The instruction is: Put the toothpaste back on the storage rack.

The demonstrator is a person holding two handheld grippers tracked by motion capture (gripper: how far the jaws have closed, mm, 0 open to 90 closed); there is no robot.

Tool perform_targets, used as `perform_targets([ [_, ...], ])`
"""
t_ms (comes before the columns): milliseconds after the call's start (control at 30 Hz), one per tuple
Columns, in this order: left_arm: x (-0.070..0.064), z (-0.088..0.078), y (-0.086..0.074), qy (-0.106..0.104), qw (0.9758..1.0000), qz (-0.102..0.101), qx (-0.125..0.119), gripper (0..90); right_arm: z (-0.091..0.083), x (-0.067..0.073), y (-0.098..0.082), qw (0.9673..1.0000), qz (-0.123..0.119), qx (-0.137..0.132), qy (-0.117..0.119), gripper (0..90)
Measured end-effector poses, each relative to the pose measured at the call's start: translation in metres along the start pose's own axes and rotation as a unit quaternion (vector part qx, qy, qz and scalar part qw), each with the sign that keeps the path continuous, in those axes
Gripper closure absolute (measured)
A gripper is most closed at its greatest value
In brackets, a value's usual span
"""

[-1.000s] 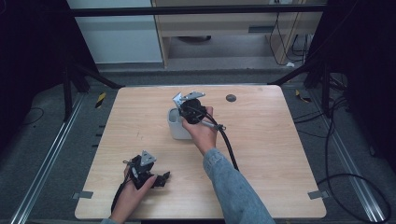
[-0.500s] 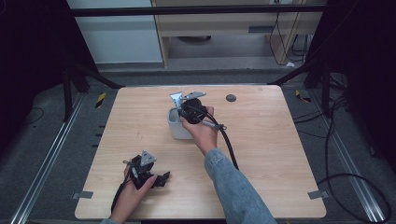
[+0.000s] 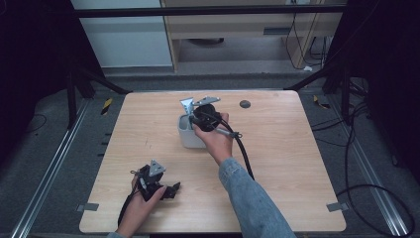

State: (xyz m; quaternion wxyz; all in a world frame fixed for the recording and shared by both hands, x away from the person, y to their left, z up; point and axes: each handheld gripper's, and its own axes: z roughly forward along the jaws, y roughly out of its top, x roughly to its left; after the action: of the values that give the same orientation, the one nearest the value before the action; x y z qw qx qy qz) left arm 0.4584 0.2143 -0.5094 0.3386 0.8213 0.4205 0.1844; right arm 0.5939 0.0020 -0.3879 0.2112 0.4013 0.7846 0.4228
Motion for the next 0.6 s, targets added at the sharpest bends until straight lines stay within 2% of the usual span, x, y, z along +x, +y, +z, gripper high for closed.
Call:
perform_targets([
  [600, 0.0, 0.0, 0.0, 0.0, 1.0, 0.0, 0.0, 0.0, -0.011, -0.003, -0.001, 1.0, -0.009, 0.002, 0.002, 59.8],
])
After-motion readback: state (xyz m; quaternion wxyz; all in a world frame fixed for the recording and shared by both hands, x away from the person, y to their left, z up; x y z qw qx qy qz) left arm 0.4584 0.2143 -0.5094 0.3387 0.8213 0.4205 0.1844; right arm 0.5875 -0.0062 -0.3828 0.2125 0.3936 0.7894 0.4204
